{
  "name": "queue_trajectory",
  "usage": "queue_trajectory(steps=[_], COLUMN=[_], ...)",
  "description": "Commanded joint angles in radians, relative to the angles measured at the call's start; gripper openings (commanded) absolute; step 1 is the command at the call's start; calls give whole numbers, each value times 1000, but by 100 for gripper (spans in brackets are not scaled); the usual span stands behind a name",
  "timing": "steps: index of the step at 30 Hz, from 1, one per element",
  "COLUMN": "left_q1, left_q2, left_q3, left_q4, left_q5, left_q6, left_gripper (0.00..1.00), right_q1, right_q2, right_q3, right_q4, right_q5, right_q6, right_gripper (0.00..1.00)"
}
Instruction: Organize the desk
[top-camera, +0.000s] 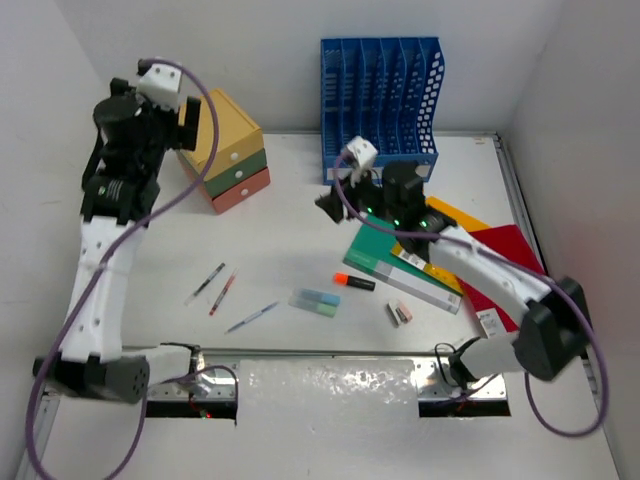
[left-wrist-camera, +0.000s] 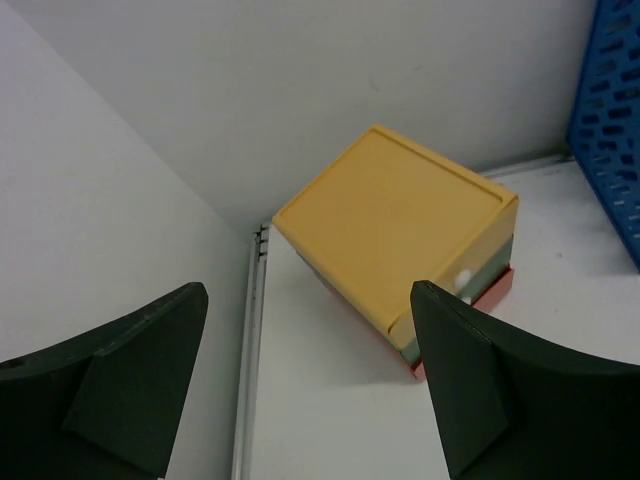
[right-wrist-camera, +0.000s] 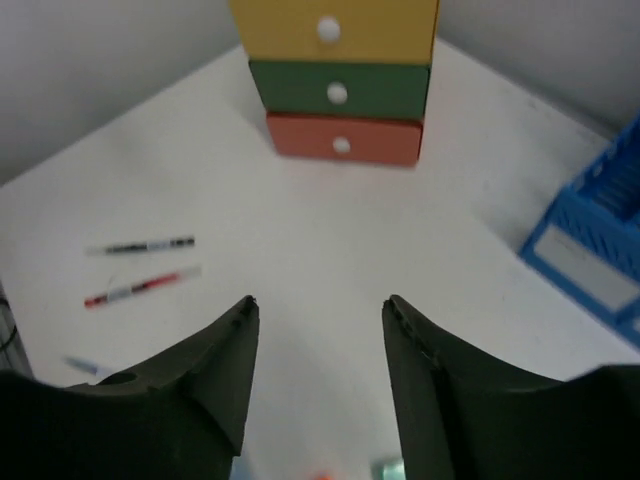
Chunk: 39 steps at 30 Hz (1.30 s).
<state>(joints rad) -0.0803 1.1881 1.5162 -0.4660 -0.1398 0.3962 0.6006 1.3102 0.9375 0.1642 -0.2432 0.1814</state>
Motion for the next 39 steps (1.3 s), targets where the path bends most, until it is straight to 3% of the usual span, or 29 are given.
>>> queue_trajectory(steps=[1,8,14,19,24,39], left_q1=[36,152,192,195,195,203], left_q2=[166,468,574,619,616,734], left_q3=[73,249,314,317,282,326], left_q4=[15,49,104,116,148,142], left_q5=[-15,164,230,232,246,256], left_q6=[-63,-184,-185,-177,-148,-157], left_gripper=[81,81,81,81,81,81], right_q1=[19,99,102,117,117,145], right_q2=[222,673,935,1057,1078,1255], right_q3=[199,718,977,1064,1041,1258], right_q4=[20,23,145,196,253,305], right_q5=[-36,88,110,113,156,134], right_q6=[18,-8,78,82,60,61], right_gripper=[49,48,48,48,49,49])
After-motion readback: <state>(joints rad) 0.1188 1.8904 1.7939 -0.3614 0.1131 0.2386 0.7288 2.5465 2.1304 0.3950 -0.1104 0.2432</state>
